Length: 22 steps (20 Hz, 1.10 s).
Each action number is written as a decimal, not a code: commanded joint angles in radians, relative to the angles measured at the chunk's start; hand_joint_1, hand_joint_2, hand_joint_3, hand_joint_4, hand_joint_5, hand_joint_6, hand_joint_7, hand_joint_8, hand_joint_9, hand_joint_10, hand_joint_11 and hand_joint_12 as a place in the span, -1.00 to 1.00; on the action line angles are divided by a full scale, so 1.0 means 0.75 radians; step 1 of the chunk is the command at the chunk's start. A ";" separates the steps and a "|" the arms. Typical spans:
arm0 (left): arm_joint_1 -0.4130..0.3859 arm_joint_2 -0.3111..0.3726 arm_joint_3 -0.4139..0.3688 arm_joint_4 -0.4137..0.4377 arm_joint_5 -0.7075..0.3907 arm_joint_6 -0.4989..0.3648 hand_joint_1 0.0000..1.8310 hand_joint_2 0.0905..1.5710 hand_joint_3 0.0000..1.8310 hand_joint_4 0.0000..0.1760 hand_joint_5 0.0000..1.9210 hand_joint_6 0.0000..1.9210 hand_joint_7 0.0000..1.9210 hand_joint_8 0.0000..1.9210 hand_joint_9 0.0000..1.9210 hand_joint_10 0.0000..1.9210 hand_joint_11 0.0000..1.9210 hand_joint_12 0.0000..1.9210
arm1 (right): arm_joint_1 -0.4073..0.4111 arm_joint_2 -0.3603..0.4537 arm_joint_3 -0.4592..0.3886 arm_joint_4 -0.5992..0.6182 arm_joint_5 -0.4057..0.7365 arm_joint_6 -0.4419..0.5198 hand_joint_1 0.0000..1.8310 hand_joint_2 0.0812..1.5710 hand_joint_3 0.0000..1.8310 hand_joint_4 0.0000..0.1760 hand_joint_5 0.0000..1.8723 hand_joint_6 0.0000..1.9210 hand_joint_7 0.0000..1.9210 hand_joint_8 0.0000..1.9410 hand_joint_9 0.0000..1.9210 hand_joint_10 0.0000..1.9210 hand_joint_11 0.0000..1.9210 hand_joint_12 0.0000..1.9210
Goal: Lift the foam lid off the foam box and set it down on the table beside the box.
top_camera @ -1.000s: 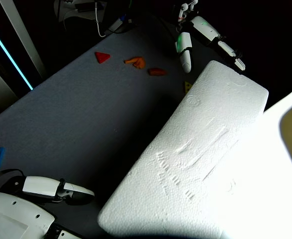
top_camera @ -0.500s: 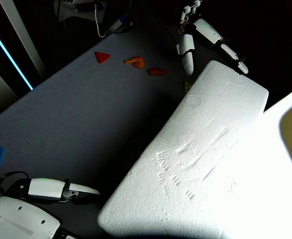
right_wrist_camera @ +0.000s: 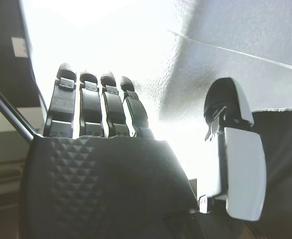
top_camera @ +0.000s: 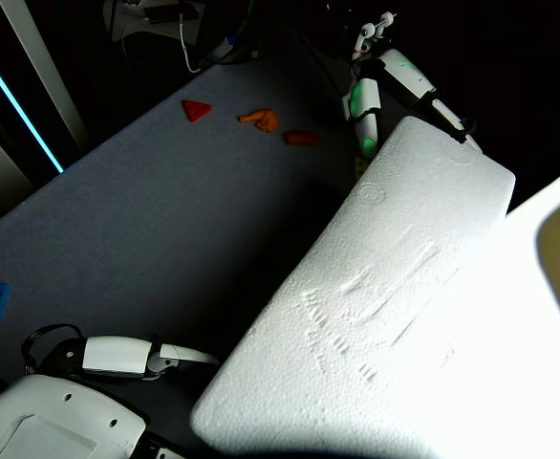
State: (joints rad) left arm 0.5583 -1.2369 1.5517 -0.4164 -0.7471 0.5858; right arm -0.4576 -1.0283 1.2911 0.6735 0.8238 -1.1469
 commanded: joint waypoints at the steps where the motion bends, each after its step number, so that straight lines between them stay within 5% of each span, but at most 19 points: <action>1: -0.020 0.002 0.016 0.004 -0.154 -0.009 -0.46 0.27 -1.00 -1.00 -0.98 -0.99 -1.00 -1.00 -1.00 -1.00 -1.00 -0.97 | 0.017 0.013 0.019 -0.044 0.150 0.018 -0.61 0.41 -1.00 -1.00 -1.00 -1.00 -1.00 -1.00 -1.00 -1.00 -1.00 -1.00; 13: 0.006 -0.026 0.027 0.023 -0.186 -0.085 -0.49 0.34 -1.00 -1.00 -0.85 -1.00 -1.00 -1.00 -1.00 -1.00 -1.00 -0.54 | 0.018 0.009 0.009 -0.081 0.183 0.099 -0.58 0.51 -0.98 -1.00 -0.95 -0.98 -1.00 -1.00 -1.00 -1.00 -1.00 -1.00; 20: 0.008 0.003 -0.020 0.069 -0.275 -0.100 -0.52 0.33 -1.00 -0.96 -0.90 -0.99 -1.00 -1.00 -1.00 -1.00 -1.00 -0.68 | 0.018 0.009 -0.045 -0.147 0.259 0.124 -0.54 0.50 -1.00 -1.00 -0.99 -1.00 -1.00 -1.00 -1.00 -1.00 -0.96 -0.98; 21: 0.009 0.008 -0.028 0.075 -0.288 -0.101 -0.53 0.33 -1.00 -0.97 -0.90 -1.00 -1.00 -1.00 -1.00 -1.00 -1.00 -0.79 | 0.018 0.009 -0.055 -0.158 0.271 0.124 -0.49 0.52 -1.00 -1.00 -0.94 -0.93 -0.93 -0.99 -0.94 -0.87 -0.99 -0.28; 22: 0.009 0.014 -0.036 0.079 -0.301 -0.101 -0.52 0.33 -1.00 -0.97 -0.90 -1.00 -1.00 -1.00 -1.00 -1.00 -1.00 -0.88 | 0.018 0.014 -0.064 -0.170 0.282 0.124 -0.49 0.52 -1.00 -1.00 -0.96 -0.86 -0.93 -1.00 -0.99 -0.69 -1.00 0.12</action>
State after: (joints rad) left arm 0.5755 -1.2282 1.5299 -0.4084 -0.8307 0.5201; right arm -0.4576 -1.0252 1.2457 0.6270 0.9234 -1.0634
